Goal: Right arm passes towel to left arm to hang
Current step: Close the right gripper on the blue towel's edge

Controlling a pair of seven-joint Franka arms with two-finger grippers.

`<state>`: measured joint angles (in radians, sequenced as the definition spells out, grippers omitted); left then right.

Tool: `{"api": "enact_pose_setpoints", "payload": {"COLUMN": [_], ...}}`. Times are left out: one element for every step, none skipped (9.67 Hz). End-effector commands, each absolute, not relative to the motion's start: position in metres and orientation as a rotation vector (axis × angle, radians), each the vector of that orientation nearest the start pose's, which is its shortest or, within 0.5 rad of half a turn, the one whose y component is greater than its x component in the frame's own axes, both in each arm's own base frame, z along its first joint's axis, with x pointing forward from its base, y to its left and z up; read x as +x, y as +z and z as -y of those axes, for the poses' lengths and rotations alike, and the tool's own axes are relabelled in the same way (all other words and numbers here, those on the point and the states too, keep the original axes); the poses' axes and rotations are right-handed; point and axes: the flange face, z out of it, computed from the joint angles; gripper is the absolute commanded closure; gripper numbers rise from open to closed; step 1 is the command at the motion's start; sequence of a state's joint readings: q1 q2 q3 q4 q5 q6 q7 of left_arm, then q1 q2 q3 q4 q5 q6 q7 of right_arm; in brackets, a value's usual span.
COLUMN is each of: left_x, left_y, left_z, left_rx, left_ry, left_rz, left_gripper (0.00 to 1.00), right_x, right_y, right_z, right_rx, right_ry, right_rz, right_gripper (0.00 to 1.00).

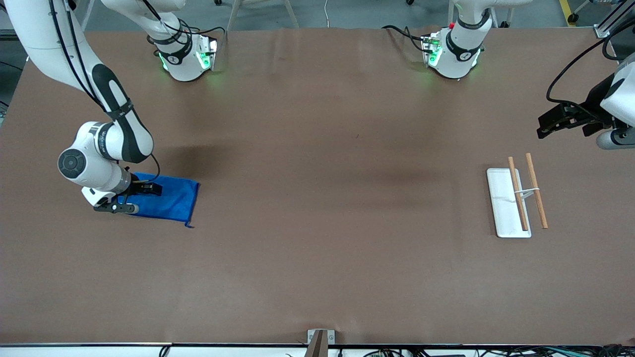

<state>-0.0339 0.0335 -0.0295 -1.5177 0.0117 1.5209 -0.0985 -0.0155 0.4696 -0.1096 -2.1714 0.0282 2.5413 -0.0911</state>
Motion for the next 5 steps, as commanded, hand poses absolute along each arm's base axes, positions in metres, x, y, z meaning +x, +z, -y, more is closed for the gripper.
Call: {"api": "enact_pose_setpoints", "payload": {"left_x": [0.565,0.565,0.565,0.565,0.565], "left_y": [0.612,0.612,0.611,0.611,0.611], "left_z": [0.032,0.032,0.033,0.034,0.034], "left_rx": [-3.114,-3.114,-3.112,-3.116,-3.117], "left_ry": [0.076,0.076,0.08,0.081,0.081], "left_rz": [0.044,0.039,0.039,0.044,0.044], "left_gripper": [0.0,0.0,0.0,0.0,0.0], "right_x": [0.542,0.542,0.542,0.543,0.547], "right_y": [0.163,0.165,0.166,0.168,0.177], "right_z": [0.074,0.073,0.074,0.074,0.07], "right_rx": [-3.14,-3.138,-3.137,-3.131,-3.121], "right_ry": [0.166,0.165,0.172,0.2,0.247], "right_rz": [-0.109,-0.109,-0.111,-0.113,-0.1], "right_gripper": [0.53,0.78,0.97,0.99,0.99]}}
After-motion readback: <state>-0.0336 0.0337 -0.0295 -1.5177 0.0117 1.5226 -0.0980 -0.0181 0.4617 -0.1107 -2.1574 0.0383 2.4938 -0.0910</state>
